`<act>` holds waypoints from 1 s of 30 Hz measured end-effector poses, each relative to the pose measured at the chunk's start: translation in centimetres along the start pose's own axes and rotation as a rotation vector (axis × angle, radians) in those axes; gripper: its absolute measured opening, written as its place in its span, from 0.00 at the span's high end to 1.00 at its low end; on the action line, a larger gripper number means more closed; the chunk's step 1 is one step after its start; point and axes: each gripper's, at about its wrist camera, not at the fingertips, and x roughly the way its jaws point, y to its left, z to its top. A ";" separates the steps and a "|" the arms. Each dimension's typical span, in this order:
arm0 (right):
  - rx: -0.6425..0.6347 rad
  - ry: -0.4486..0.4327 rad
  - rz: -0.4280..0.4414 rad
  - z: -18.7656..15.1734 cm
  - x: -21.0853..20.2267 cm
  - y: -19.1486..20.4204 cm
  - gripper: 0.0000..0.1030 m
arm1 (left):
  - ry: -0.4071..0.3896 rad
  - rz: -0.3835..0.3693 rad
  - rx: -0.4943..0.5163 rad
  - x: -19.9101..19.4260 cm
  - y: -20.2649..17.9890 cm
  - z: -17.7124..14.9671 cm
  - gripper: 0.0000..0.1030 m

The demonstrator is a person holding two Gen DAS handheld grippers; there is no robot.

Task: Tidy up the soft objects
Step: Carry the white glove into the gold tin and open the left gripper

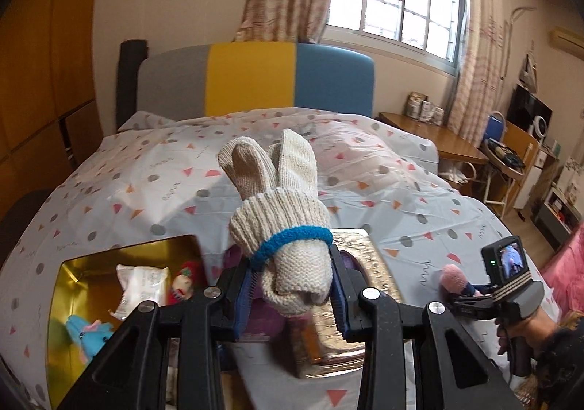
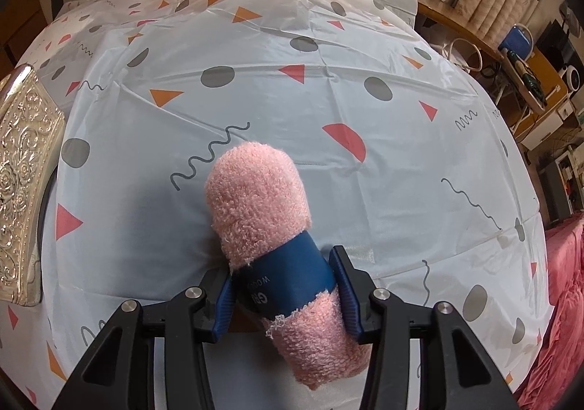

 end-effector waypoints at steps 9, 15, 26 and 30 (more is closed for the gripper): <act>-0.033 -0.010 -0.018 -0.3 -0.4 0.6 0.54 | 0.068 0.102 -0.183 -0.2 9.8 -2.8 0.64; -0.050 -0.013 -0.028 -0.3 -0.4 0.7 0.55 | 0.125 0.196 -0.338 -0.5 17.6 -5.1 0.64; -0.068 -0.018 -0.048 -0.3 -0.4 1.0 0.55 | 0.237 0.196 -0.576 3.9 25.8 -5.7 0.64; -0.065 -0.017 -0.045 -0.2 -0.4 0.9 0.55 | 0.274 0.176 -0.607 6.1 26.3 -5.8 0.60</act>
